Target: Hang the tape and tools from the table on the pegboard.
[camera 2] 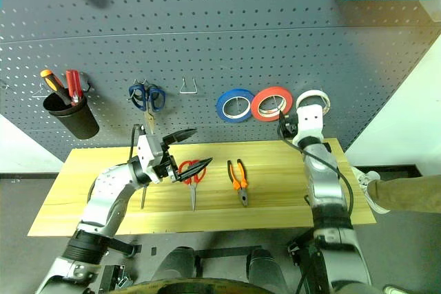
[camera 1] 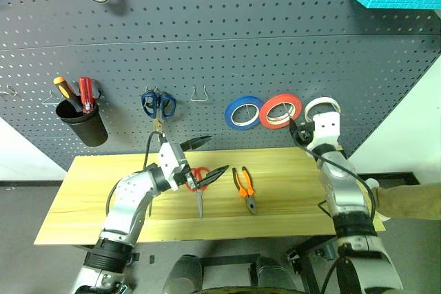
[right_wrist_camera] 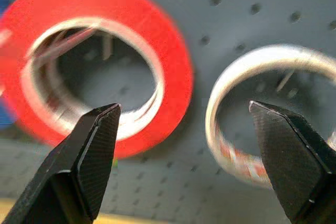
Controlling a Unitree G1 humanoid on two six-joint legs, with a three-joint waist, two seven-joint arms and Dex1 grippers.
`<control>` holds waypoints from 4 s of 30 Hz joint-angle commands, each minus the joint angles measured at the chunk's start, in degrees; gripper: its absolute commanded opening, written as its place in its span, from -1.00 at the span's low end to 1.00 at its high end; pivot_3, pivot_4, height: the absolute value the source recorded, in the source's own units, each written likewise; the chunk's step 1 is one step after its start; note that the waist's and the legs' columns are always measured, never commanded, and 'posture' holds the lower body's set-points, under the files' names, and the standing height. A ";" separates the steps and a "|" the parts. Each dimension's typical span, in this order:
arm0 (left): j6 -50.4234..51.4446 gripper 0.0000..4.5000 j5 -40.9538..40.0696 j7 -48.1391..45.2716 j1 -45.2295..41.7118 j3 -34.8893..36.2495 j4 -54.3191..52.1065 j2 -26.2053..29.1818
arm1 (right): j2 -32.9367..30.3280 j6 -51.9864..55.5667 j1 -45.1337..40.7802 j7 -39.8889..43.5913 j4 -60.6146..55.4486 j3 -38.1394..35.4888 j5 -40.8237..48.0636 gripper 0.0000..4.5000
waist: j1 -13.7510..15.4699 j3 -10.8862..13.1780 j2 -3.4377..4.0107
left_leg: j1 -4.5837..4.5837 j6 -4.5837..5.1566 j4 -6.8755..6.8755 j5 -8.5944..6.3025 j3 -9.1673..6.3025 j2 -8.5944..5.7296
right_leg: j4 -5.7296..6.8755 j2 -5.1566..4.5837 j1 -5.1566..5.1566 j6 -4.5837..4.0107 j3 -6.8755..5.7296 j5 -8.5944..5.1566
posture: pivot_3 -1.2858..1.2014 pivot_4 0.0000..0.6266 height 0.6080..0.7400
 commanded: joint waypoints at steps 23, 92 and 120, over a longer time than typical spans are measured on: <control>9.23 1.00 0.63 2.59 19.48 3.06 -8.69 8.59 | 4.39 43.17 19.25 -1.75 -45.79 18.60 1.32 0.82 | 0.39 0.63 -0.49 | 0.06 -0.02 0.02 0.00 0.02 0.02 | 0.00 0.04 -0.08 0.04 0.08 -0.22 | 0.29 -0.73 0.19; 11.63 1.00 1.51 10.02 42.58 1.75 -27.92 8.61 | 14.24 70.91 -5.28 -5.35 -22.76 26.96 -5.84 0.82 | -2.66 9.85 -0.41 | -2.01 0.05 -0.06 -0.05 -0.02 0.06 | 0.11 0.00 -2.21 -0.08 -0.01 -0.28 | 0.32 -0.23 0.19; 12.69 1.00 1.72 13.05 47.03 0.04 -32.44 8.66 | 15.30 68.01 -7.89 -5.40 -17.32 26.59 -5.78 0.82 | -2.68 12.03 -0.60 | -2.85 -0.01 0.00 -0.01 -0.03 0.06 | 0.27 -0.02 -3.06 0.10 -0.04 -0.17 | 0.32 -0.09 0.19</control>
